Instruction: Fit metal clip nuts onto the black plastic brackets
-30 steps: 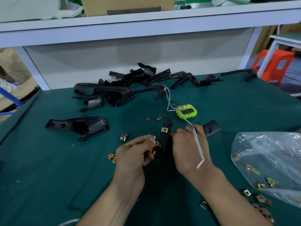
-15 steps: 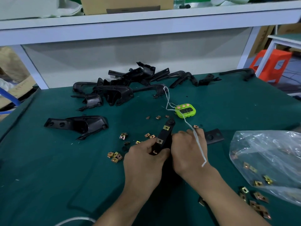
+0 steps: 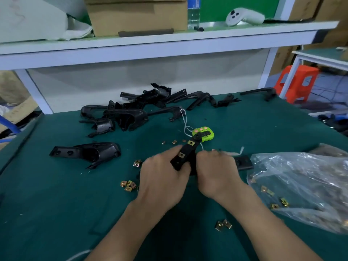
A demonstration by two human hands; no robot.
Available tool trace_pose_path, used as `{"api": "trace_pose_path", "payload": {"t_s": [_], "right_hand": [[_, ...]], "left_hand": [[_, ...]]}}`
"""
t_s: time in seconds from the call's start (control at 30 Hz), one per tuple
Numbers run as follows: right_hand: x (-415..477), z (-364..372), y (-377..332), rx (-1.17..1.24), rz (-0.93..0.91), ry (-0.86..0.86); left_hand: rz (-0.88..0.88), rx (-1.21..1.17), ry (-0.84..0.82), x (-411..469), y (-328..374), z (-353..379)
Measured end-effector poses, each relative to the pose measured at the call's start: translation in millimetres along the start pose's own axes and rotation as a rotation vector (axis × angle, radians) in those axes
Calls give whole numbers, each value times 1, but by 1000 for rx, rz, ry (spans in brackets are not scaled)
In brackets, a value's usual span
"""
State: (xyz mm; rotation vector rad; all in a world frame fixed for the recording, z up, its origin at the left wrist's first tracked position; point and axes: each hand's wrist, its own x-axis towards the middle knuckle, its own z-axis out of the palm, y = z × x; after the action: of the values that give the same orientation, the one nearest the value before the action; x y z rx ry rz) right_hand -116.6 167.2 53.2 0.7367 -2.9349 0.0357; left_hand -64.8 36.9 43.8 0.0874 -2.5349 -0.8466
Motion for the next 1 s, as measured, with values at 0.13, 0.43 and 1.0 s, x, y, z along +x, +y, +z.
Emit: {"api": "trace_pose_path", "payload": {"t_s": [0.13,0.43,1.0], "right_hand": [[-13,-37,18,35,35,28],[-98,-114,118,151,350,19],[-204,-87,429,707,1051,461]], "left_hand": [[89,-169,-15,23,38,-12],[257,-474,-168,62,140,8],[-193,-882,-1113,101,380,250]]}}
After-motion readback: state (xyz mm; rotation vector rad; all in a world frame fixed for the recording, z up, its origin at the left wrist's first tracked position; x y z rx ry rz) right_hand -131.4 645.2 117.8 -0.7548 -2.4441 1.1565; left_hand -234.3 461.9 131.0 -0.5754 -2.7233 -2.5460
